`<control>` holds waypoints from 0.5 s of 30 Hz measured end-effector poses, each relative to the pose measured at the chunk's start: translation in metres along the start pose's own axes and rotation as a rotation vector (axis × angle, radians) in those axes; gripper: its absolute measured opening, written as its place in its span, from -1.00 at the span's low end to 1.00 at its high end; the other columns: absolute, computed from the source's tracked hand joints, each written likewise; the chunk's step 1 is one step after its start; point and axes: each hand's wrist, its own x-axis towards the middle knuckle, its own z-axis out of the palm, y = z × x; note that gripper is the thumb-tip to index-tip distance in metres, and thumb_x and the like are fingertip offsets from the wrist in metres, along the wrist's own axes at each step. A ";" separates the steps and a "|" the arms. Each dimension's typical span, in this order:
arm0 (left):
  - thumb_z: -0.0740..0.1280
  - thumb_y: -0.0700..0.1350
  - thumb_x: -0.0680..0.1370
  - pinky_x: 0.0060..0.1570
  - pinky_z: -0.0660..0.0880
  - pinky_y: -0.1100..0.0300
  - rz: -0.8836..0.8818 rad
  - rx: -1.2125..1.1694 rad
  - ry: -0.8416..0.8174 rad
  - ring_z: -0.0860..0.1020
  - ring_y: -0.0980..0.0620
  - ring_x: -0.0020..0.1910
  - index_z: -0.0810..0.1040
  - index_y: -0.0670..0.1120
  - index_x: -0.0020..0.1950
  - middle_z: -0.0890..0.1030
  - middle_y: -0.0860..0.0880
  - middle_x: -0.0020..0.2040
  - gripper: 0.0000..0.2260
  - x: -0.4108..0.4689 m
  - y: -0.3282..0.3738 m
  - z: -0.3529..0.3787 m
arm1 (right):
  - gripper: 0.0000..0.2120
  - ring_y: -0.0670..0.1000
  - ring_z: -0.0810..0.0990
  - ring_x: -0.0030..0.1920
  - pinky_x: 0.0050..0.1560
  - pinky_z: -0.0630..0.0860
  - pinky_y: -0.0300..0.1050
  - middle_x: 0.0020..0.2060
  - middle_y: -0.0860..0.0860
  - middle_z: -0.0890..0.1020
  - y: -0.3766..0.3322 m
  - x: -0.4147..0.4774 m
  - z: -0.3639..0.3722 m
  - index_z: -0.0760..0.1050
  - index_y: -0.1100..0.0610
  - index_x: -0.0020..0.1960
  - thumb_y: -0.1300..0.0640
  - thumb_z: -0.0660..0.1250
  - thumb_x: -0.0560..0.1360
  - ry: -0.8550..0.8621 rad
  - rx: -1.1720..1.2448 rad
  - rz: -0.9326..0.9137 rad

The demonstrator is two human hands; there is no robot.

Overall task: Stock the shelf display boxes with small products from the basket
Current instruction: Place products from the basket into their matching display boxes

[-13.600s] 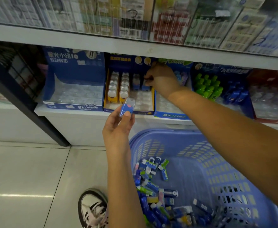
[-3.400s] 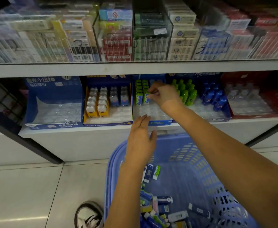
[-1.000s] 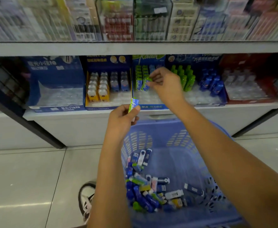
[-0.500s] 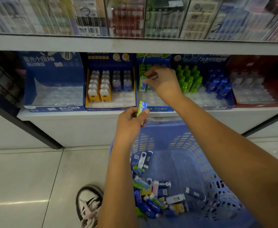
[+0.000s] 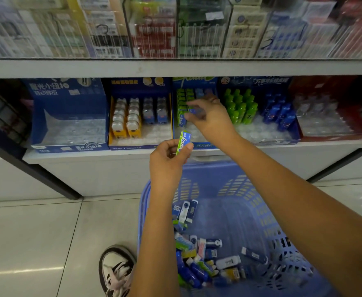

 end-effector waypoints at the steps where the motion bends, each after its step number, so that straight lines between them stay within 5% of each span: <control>1: 0.46 -0.09 0.46 -0.18 0.56 0.32 0.023 -0.001 0.021 0.62 0.10 -0.21 0.59 -0.05 -0.01 0.67 -0.03 -0.17 -0.85 -0.001 0.001 0.001 | -0.73 -0.03 0.57 -0.12 -0.05 0.54 -0.13 -0.03 0.05 0.58 -0.005 -0.006 -0.007 0.55 0.13 0.16 0.08 0.39 0.48 -0.055 0.115 0.052; 3: 0.46 -0.09 0.45 -0.20 0.55 0.33 0.075 -0.004 0.053 0.62 0.09 -0.20 0.59 -0.01 -0.04 0.67 0.00 -0.16 -0.87 -0.003 0.003 0.004 | -0.80 -0.12 0.61 -0.30 -0.23 0.57 -0.24 -0.20 -0.02 0.64 -0.011 -0.020 -0.020 0.58 0.12 0.05 0.08 0.41 0.46 -0.239 0.341 0.145; 6: 0.46 -0.10 0.46 -0.14 0.57 0.22 0.134 0.038 0.050 0.62 0.04 -0.16 0.57 0.00 -0.04 0.66 0.02 -0.15 -0.87 -0.004 0.005 0.008 | -0.81 -0.15 0.64 -0.31 -0.24 0.56 -0.33 -0.27 0.03 0.66 -0.011 -0.037 -0.030 0.59 0.23 0.02 0.21 0.45 0.43 -0.354 0.458 0.173; 12: 0.32 -0.04 0.57 0.24 0.30 0.34 0.287 0.526 -0.142 0.38 0.10 0.35 0.38 -0.05 0.41 0.46 0.02 0.36 -0.58 -0.002 -0.003 0.015 | -0.81 -0.09 0.59 -0.28 -0.19 0.55 -0.34 -0.27 0.00 0.58 0.004 -0.011 -0.037 0.49 0.14 -0.06 0.21 0.47 0.40 0.102 0.257 0.091; 15: 0.27 -0.10 0.59 0.36 0.08 0.34 0.345 0.795 -0.217 0.17 0.03 0.50 0.30 -0.11 0.47 0.32 -0.03 0.48 -0.55 -0.003 -0.008 0.018 | -0.81 -0.17 0.50 -0.29 -0.23 0.44 -0.48 -0.24 0.00 0.54 0.016 0.008 -0.026 0.51 0.22 -0.01 0.23 0.44 0.43 0.134 0.105 0.030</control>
